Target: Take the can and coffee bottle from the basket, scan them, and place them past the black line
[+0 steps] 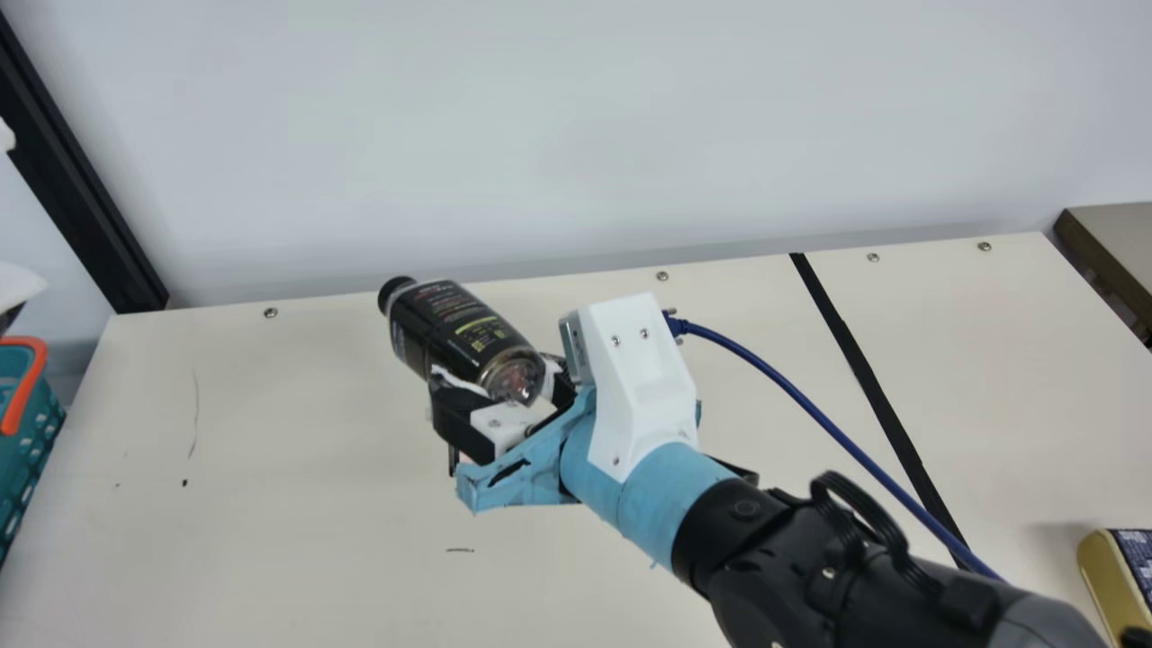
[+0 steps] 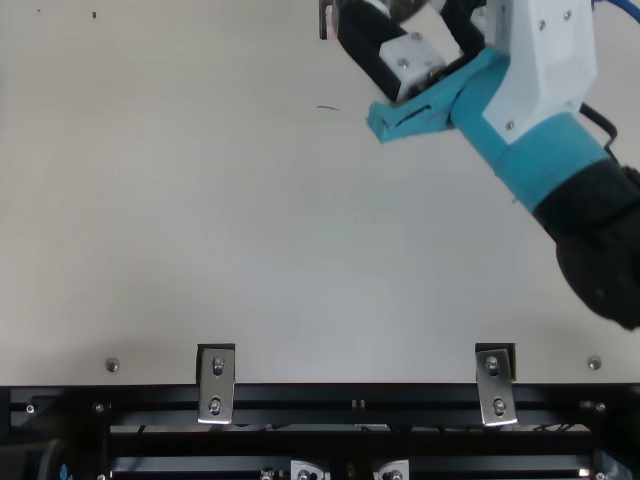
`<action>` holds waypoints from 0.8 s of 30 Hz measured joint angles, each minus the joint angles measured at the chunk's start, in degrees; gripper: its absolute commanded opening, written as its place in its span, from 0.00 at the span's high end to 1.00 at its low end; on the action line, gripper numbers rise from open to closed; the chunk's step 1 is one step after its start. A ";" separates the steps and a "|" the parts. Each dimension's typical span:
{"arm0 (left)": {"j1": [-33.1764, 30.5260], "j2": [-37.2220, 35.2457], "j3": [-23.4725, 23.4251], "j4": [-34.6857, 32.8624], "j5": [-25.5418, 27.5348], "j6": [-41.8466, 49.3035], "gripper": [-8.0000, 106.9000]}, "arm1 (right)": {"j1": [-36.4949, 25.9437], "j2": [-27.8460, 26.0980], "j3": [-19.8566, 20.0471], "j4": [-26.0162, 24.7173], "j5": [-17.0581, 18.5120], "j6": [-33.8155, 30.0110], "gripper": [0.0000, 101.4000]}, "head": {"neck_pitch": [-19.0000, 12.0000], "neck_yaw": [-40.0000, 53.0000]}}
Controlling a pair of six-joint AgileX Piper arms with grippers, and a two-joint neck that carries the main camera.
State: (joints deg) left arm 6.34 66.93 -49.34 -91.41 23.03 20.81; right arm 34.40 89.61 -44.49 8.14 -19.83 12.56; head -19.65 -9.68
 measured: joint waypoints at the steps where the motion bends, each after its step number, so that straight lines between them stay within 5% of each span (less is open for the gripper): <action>1: 0.00 0.00 0.00 0.00 0.00 0.00 0.15 | -0.49 0.82 -0.36 -1.45 -0.20 1.01 1.00 | 0.00 0.00; 12: 0.00 0.00 0.00 0.00 0.00 0.00 0.15 | -2.92 7.07 -3.90 -9.82 -2.24 7.17 1.00 | 0.00 0.29; 24: 0.00 0.00 0.00 0.00 0.00 0.00 0.15 | -3.83 10.76 -5.58 -9.64 -2.36 6.36 1.00 | 0.00 0.00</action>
State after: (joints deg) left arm 6.34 66.93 -49.34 -91.41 23.03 20.81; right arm 30.57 100.37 -50.08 -1.50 -22.19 18.93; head -19.65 -9.68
